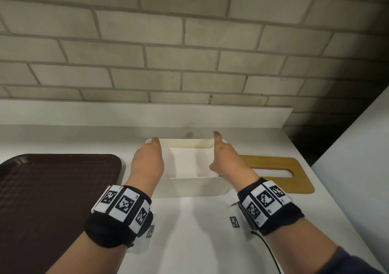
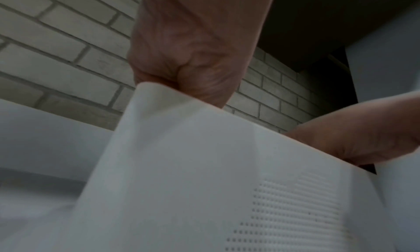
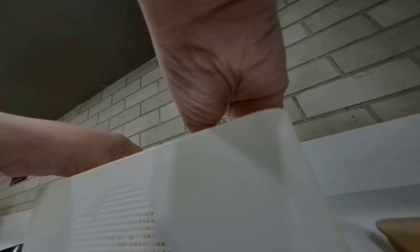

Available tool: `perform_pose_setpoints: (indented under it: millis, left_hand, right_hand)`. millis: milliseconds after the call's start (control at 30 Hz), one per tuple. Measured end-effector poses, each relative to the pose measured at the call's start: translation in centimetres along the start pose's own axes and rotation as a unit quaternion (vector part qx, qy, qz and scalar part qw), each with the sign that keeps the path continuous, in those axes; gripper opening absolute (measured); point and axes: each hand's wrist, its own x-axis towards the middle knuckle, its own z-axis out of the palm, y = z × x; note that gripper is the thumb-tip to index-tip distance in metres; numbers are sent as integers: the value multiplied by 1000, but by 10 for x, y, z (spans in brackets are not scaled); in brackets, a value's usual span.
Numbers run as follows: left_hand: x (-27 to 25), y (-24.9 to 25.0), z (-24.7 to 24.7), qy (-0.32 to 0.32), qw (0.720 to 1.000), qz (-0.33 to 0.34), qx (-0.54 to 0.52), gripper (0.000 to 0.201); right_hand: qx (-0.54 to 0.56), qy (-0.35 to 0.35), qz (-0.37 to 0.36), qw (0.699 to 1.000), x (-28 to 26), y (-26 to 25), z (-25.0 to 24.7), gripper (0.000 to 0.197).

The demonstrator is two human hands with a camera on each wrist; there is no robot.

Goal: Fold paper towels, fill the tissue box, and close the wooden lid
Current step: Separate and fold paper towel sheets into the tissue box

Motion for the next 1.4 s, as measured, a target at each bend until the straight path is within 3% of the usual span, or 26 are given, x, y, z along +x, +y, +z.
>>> perform_pose_setpoints:
  millis: [133,233,333,433,600,700,800,867,933,1000,1067,1233,1333,1400]
  left_hand:
    - [-7,8,0,16,998,4,59,53]
    - [-4,17,5,59,990,90,94,58]
    - [2,25,13,-15,987,162,12,36]
    - [5,23,13,-104,986,128,33,42]
    - [11,4,2,-133,985,54,94,47]
    - [-3,5,-7,-88,995,42,30,40]
    - [-37,6,-13,31,993,69,-91,40]
    - [-68,4,-13,124,976,107,-142,36]
    - [-98,3,-7,176,962,135,-159,32]
    - [-122,3,-4,174,959,138,-178,29]
    - [-140,6,-3,159,957,132,-205,27]
    - [-160,9,-3,156,951,145,-225,24]
    - [-165,8,-3,148,953,148,-220,25]
    - [-168,8,-3,145,953,147,-221,26]
  right_hand:
    - [-50,23,-39,998,-8,-2,-3,78]
    - [-116,102,-123,980,-11,-9,-4,52]
    - [12,7,-183,983,-6,-18,7,38]
    - [26,-67,-129,989,-1,-15,12,43]
    - [-70,-104,-82,989,1,-4,-3,57]
    - [-5,-50,-93,994,-23,5,-17,51]
    - [80,60,-101,990,-72,31,-29,35]
    - [84,19,-87,992,-110,57,-27,27]
    - [25,-104,-69,992,-147,82,-13,30]
    - [-18,-189,-57,980,-179,104,7,42]
    - [-35,-222,-49,973,-204,118,26,59]
    - [-79,-194,-64,976,-239,122,52,89]
    - [-60,-203,-57,976,-252,117,57,89]
    - [-39,-219,-44,974,-255,115,56,78]
